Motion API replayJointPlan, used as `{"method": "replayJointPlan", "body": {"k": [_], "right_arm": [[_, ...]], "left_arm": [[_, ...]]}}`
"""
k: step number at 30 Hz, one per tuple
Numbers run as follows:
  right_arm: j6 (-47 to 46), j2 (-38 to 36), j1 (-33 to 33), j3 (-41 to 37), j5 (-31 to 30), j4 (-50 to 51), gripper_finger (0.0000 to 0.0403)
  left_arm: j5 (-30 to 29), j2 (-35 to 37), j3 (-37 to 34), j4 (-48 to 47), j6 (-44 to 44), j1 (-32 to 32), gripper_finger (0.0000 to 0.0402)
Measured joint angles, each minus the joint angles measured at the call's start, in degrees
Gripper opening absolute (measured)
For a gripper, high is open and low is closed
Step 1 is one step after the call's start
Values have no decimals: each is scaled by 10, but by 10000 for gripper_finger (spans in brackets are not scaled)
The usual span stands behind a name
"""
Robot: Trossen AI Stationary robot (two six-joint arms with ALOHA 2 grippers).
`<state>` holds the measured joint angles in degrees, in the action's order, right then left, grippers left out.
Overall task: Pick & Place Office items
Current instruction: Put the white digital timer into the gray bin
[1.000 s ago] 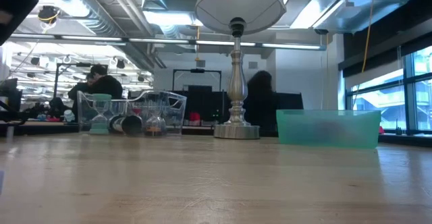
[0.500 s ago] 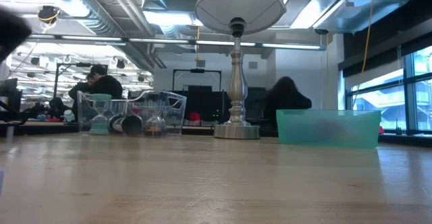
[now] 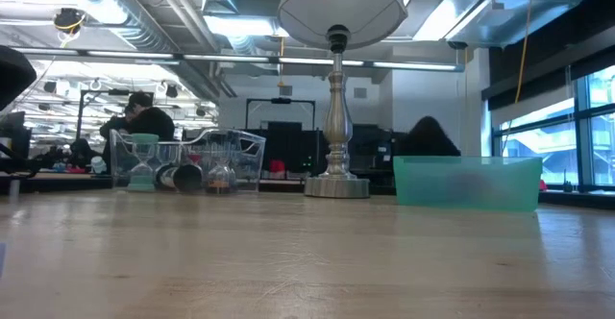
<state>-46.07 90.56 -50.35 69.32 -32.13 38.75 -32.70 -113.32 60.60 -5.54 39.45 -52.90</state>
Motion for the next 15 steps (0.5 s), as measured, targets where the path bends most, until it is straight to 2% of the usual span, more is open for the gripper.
{"method": "replayJointPlan", "body": {"k": [3, 10, 15], "right_arm": [[0, 0, 0, 0, 0, 0, 275], [0, 0, 0, 0, 0, -2, 275], [0, 0, 0, 0, 0, -2, 275]], "left_arm": [[10, 0, 0, 1, 8, 0, 242], [15, 0, 0, 6, 18, 1, 154], [-22, -2, -1, 8, 20, 1, 153]]}}
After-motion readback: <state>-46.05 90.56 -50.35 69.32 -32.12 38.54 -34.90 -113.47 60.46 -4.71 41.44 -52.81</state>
